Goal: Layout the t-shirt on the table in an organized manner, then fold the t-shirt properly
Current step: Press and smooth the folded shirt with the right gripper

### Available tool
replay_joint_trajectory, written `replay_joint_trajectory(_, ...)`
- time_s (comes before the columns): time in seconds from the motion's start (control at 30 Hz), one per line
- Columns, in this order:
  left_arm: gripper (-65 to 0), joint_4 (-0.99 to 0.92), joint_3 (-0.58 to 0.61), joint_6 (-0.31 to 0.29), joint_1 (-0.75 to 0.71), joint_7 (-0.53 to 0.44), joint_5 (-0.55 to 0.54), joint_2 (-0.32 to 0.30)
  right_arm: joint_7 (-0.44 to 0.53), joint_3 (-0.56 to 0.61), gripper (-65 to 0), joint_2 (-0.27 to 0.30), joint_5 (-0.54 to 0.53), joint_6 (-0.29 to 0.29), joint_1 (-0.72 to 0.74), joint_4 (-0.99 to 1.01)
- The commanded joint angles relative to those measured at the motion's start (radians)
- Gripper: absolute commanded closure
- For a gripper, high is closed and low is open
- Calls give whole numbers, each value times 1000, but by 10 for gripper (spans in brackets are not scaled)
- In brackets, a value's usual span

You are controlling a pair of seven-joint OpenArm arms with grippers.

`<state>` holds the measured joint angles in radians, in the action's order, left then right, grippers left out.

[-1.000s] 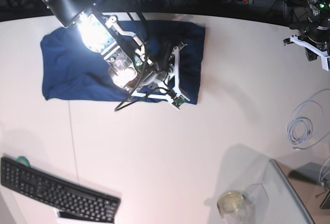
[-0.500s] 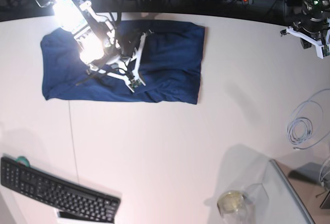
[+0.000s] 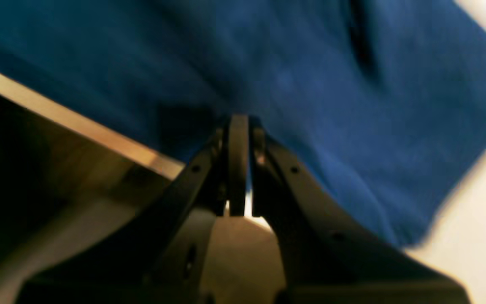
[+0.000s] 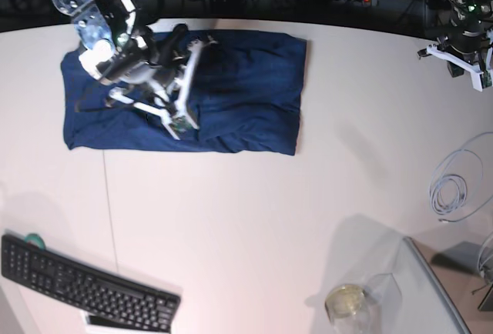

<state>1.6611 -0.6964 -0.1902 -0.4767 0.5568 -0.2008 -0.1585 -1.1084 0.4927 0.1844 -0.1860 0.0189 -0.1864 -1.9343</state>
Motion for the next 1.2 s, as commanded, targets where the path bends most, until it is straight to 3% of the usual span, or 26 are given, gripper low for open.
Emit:
replay_joint_trajectory(0.0, 0, 15, -7, 4, -7, -19, -1, -14, -5, 37, -14, -32, -8, -3, 40, 19)
replay_joint_trajectory(0.1, 0, 17, -7, 4, -7, -19, -2, -14, -12, 116, -14, -125, -7, -1, 129, 138)
replay_joint_trajectory(0.2, 0, 15, -7, 4, -12, -19, 1, -13, 14, 123, -14, -188, -7, -1, 189, 289)
replay_joint_trajectory(0.33, 0, 15, -7, 4, -17, -19, 4, -13, 106, 119, -14, -217, -7, 0, 215, 459)
replay_joint_trajectory(0.43, 0, 15, -7, 4, -17, -19, 4, -13, 109, 93, -14, -187, -7, 3, 193, 479)
replay_joint_trajectory(0.57, 0, 7, -7, 4, -9, -19, 5, -14, 106, -1, -14, -113, -8, 72, 106, 375)
replay_joint_trajectory(0.83, 0, -57, -7, 4, 22, -21, 5, -16, 98, -190, -14, 28, -8, 75, -34, 204)
replay_joint_trajectory(1.03, 0, -55, -7, 4, 22, -21, 5, -16, 81, -315, -14, 66, -8, 79, -88, 161)
replay_joint_trajectory(1.17, 0, -55, -7, 4, 22, -21, 5, -16, 29, -329, -14, 60, -8, 74, -132, -7)
